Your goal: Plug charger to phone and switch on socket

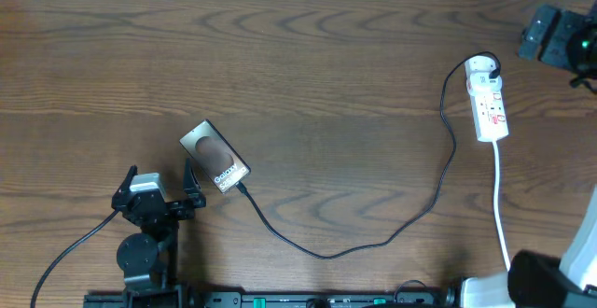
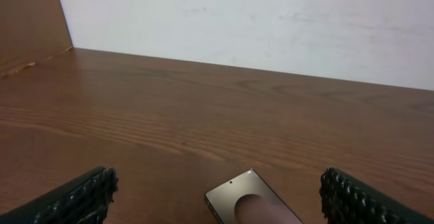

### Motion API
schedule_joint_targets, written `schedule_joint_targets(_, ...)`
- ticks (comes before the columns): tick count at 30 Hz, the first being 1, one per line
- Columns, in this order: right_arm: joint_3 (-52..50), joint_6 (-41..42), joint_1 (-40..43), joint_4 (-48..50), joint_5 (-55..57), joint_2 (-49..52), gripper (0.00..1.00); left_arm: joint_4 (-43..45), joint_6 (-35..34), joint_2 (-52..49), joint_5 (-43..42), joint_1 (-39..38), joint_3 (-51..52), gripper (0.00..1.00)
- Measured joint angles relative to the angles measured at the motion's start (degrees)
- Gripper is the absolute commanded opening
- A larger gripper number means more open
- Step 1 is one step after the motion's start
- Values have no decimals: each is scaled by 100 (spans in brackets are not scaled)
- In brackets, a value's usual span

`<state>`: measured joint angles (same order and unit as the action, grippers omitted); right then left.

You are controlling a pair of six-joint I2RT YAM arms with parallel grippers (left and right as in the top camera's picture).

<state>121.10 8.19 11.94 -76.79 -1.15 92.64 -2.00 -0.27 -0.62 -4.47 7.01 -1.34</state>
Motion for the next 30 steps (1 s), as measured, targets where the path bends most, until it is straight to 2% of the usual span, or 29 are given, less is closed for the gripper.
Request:
schedule_joint_targets(6, -2426, 140, -304, 2094, -229, -1064, 99, -4, -2, 0, 15, 0, 0, 98)
schedule_joint_targets(12, -5331, 197, -656, 4656, -315, -2365, 99, -7, -17, 0, 33, 0, 0, 98)
schedule_joint_targets(18, -7785, 210, -831, 7010, -345, -3600, 99, -7, -17, 0, 33, 0, 0, 98)
schedule_joint_targets(24, -9545, 225, -835, 8408, -332, -4935, 99, -7, -20, 0, 35, 0, 0, 98)
schedule_joint_targets(30, -10848, 225, -837, 8725, -234, -6140, 99, -4, -17, 0, 35, 0, 0, 98)
